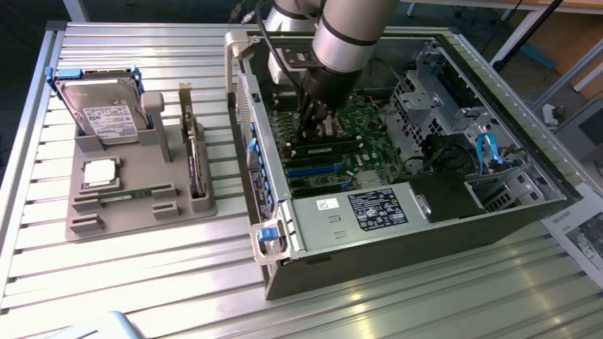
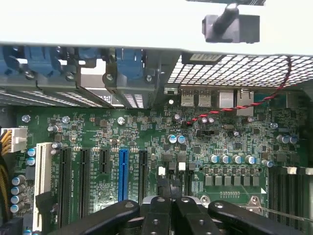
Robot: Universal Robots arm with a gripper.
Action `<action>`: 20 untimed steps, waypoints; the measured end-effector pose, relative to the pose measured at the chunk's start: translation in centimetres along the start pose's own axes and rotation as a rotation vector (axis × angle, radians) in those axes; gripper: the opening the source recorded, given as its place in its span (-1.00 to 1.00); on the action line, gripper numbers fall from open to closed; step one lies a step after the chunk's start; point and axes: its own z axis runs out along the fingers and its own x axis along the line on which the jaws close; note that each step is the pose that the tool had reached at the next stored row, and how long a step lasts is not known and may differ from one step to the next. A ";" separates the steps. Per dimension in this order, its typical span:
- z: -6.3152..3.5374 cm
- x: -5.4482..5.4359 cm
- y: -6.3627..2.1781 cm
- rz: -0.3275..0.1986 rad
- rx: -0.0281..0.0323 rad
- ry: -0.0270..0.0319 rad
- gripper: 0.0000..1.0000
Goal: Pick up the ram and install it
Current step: 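Press down the ram until it locks into place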
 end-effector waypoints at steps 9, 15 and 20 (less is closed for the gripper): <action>-1.26 -0.1 0.05 0.000 -0.0001 0.0003 -0.80; -1.35 0.0 -1.08 0.000 -0.0004 0.0005 -0.80; -1.57 0.1 -4.09 0.000 -0.0011 0.0005 -0.80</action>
